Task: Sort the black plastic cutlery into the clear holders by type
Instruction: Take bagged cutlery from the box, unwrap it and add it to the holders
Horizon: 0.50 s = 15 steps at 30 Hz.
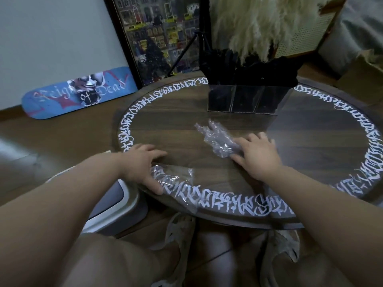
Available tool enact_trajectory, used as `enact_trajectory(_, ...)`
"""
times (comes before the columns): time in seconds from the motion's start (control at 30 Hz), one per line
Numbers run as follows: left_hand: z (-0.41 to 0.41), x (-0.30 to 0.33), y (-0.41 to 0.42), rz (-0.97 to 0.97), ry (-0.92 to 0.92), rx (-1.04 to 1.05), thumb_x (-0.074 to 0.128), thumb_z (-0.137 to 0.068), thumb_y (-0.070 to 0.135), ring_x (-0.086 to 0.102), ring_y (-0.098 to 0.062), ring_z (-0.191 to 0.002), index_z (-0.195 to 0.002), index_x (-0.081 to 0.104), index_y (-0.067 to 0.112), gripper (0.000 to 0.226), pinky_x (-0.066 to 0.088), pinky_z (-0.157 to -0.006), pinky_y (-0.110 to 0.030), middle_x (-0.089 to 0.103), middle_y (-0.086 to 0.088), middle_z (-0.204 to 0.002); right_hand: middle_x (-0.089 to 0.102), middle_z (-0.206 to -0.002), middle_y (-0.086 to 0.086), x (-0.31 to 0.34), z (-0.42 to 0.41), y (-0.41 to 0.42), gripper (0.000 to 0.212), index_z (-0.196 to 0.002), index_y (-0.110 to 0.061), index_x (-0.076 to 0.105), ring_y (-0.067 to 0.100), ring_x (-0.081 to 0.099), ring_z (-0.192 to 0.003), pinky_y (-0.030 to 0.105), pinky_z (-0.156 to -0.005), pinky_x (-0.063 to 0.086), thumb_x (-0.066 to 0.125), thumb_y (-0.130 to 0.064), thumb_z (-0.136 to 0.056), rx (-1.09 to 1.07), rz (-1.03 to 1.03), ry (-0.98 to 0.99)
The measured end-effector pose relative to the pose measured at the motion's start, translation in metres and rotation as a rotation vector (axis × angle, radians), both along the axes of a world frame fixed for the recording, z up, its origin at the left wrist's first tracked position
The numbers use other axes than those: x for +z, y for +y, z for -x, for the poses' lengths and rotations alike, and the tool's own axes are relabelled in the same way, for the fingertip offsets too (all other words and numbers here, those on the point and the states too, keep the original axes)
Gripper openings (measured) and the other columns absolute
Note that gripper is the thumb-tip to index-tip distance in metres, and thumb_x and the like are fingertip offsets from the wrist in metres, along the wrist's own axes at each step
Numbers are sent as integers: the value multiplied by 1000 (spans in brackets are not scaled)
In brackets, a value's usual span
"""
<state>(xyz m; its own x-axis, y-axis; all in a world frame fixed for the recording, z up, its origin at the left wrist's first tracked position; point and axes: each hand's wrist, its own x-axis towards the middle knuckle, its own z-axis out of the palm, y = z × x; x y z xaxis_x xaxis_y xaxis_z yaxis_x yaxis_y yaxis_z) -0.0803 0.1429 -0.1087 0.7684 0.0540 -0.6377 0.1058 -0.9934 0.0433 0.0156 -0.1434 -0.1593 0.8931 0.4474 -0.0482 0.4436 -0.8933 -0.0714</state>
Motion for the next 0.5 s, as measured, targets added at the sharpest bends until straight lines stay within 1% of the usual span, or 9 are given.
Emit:
enact_trajectory(0.03, 4, -7, 2, 1, 2, 8, 77, -51, 71, 6, -30, -145, -150, 12, 41, 123, 17, -118, -46, 4, -2, -159, 53, -122, 3, -1, 1, 1, 44, -133, -32, 46, 26, 43, -116, 43, -94, 36, 44, -52, -93, -10, -23, -13)
enact_trajectory(0.07, 6, -12, 3, 4, -18, 18, 80, -55, 65, 9, -31, -145, -150, 13, 42, 119, 20, -117, -45, 4, -2, -159, 54, -119, 4, -2, 2, 2, 40, -129, -29, 50, 26, 45, -114, 42, -92, 37, 44, -48, -95, -15, -43, -14)
enact_trajectory(0.13, 5, -17, 4, 14, -80, 25, 81, -56, 62, 17, -31, -142, -148, 17, 44, 114, 25, -115, -43, 6, -2, -157, 56, -114, 5, -5, 1, 3, 32, -123, -25, 55, 27, 49, -109, 41, -88, 42, 44, -40, -97, -19, -68, -5)
enact_trajectory(0.23, 3, -21, 3, 49, -222, 27, 80, -62, 59, 32, -27, -134, -145, 33, 40, 97, 30, -112, -36, 22, -2, -152, 57, -103, 6, -8, -2, 4, 26, -109, -19, 60, 28, 51, -101, 43, -83, 47, 43, -35, -97, -43, -92, 3)
enact_trajectory(0.33, 2, -27, -4, 64, -333, 31, 78, -68, 54, 40, -23, -125, -140, 44, 35, 82, 34, -105, -31, 35, 0, -141, 60, -99, 12, -6, -4, 6, 26, -99, -10, 61, 34, 56, -96, 38, -76, 44, 42, -29, -98, -57, -111, -12)
enact_trajectory(0.43, -5, -34, -15, 124, -482, 117, 77, -74, 46, 51, -18, -113, -128, 56, 27, 61, 41, -97, -30, 47, 0, -126, 59, -91, 15, 2, -6, 8, 21, -88, -6, 59, 37, 57, -88, 38, -72, 42, 47, -22, -96, -94, -230, -35)
enact_trajectory(0.5, -13, -39, -23, 148, -554, 132, 75, -76, 44, 54, -17, -107, -121, 60, 24, 51, 44, -93, -30, 52, 2, -119, 60, -88, 15, 9, -6, 15, 19, -91, -5, 63, 37, 57, -87, 39, -73, 43, 51, -19, -93, -88, -336, -70)
